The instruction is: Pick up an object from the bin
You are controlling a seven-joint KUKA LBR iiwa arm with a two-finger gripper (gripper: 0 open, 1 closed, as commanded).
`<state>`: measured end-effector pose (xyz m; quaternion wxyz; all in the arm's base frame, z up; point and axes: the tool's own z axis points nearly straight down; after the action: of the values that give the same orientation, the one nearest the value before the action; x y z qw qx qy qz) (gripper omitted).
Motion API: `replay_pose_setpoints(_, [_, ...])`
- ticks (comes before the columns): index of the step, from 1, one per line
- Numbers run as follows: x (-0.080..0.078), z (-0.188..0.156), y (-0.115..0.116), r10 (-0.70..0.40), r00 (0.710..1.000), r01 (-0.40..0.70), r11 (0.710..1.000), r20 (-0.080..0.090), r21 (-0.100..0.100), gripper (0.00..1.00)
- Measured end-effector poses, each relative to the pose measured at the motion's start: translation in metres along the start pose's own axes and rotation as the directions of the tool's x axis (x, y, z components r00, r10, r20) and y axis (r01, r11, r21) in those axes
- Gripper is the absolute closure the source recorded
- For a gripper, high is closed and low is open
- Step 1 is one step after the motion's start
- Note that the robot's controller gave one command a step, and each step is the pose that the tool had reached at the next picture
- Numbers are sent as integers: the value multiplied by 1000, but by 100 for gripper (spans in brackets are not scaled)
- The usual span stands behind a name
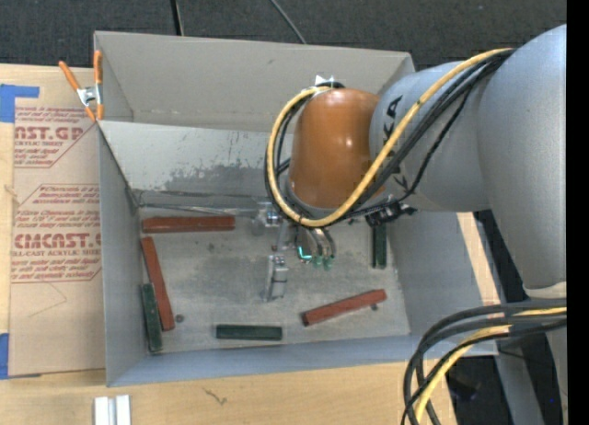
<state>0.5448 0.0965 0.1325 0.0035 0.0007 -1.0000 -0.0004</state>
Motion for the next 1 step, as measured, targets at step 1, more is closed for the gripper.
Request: replay_pose_setpoints(1, [-2, -4, 0, 1, 1000, -1, 1000, 7, -1, 0])
